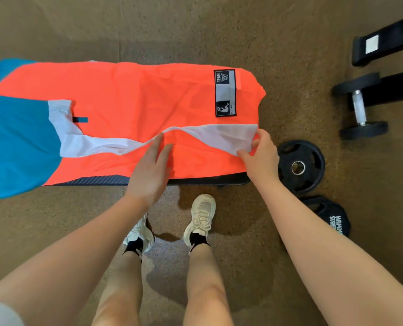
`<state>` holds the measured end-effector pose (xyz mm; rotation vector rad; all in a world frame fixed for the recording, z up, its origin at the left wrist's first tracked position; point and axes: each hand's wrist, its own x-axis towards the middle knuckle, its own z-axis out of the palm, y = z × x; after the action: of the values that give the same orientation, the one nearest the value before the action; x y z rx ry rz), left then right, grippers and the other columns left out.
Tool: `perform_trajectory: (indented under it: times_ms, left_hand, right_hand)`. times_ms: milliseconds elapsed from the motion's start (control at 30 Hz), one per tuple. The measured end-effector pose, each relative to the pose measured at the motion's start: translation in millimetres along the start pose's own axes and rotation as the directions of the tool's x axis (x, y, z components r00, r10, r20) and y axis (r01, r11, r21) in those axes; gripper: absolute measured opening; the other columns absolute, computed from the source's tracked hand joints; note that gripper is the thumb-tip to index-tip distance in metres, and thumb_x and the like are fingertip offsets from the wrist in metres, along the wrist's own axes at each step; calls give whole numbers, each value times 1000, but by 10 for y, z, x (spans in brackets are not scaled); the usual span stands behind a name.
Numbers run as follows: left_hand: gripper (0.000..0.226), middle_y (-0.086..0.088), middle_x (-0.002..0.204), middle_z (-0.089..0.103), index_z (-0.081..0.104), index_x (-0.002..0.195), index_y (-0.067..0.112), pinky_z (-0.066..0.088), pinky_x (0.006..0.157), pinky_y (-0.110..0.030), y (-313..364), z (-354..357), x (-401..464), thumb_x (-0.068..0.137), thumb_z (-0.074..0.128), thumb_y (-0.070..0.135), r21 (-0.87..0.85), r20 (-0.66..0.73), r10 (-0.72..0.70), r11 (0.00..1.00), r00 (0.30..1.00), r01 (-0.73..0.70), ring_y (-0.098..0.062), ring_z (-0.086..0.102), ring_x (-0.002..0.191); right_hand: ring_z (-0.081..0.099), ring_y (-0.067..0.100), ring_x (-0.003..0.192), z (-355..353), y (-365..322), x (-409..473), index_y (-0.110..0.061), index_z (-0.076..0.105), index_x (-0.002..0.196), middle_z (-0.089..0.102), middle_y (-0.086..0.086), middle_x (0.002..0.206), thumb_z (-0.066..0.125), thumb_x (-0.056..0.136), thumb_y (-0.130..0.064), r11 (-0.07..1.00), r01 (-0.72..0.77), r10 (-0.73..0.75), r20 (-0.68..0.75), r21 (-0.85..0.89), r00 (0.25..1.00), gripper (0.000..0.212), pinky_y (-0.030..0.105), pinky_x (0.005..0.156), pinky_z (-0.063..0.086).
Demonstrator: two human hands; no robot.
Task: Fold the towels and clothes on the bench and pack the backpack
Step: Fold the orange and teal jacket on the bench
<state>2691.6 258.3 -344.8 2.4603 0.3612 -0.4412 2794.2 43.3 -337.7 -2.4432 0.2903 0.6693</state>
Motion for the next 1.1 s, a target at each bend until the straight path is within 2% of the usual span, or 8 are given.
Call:
perform_trajectory:
  times_ms: [200,400,500,667,767,900,1000,1100]
  left_hand:
    - [54,-37,139,31,43,130,-3,44,92,-58,-105,67,-50,80,58,13,208,190,175,954,966,-214,-53,42,122]
    - [64,-26,150,21,31,142,9,36,101,-52,-42,-39,-36,88,32,44,179,143,95,976,985,-121,-46,36,129]
    - [61,-24,152,14,26,144,5,28,109,-50,-77,-80,96,93,39,36,128,73,6,992,997,-15,-44,26,135]
    - [59,-26,141,33,36,134,-2,38,99,-51,-128,-99,177,85,43,30,231,-64,186,959,980,-167,-40,37,126]
    - [41,-17,119,47,48,113,8,49,75,-42,-79,4,24,80,54,32,294,-18,377,887,926,-355,-34,50,100]
    - [57,-13,97,60,49,103,11,47,59,-32,-94,130,-121,59,83,19,371,247,319,841,915,-394,-32,60,77]
    - [64,-10,89,60,54,108,8,45,56,-30,-84,109,-76,50,82,5,363,241,255,871,936,-331,-31,59,71]
    - [43,-13,77,60,62,97,1,44,50,-28,-21,69,-61,54,65,-7,303,202,338,871,919,-387,-31,58,61]
  right_hand:
    - [55,18,79,-150,-7,-106,-14,61,86,61,5,84,54,89,-14,958,-96,83,58,271,995,7,32,71,42]
    - [31,5,39,-569,-96,-168,-15,53,78,40,-4,52,49,96,-19,590,-493,336,360,640,870,19,15,38,25]
    - [55,5,56,-633,-288,63,-16,57,87,59,-6,65,49,97,-21,375,-374,276,283,848,919,13,16,51,42]
    - [49,12,115,-302,7,165,-13,42,137,50,1,130,51,95,-18,862,-180,176,53,474,983,44,24,94,43]
    - [49,18,121,-114,293,62,-10,43,137,52,4,131,51,95,-21,900,-282,245,149,332,958,44,36,102,41]
    - [59,21,92,-124,408,18,-15,62,97,64,2,94,56,91,-29,958,-215,216,16,193,976,16,42,84,48]
    - [56,16,84,-263,425,-9,-21,62,79,62,-1,82,57,90,-27,939,-161,151,57,305,987,14,36,78,43]
    - [57,15,91,-462,497,-100,-11,66,85,65,3,92,62,87,-16,927,-116,83,107,356,991,8,34,85,42]
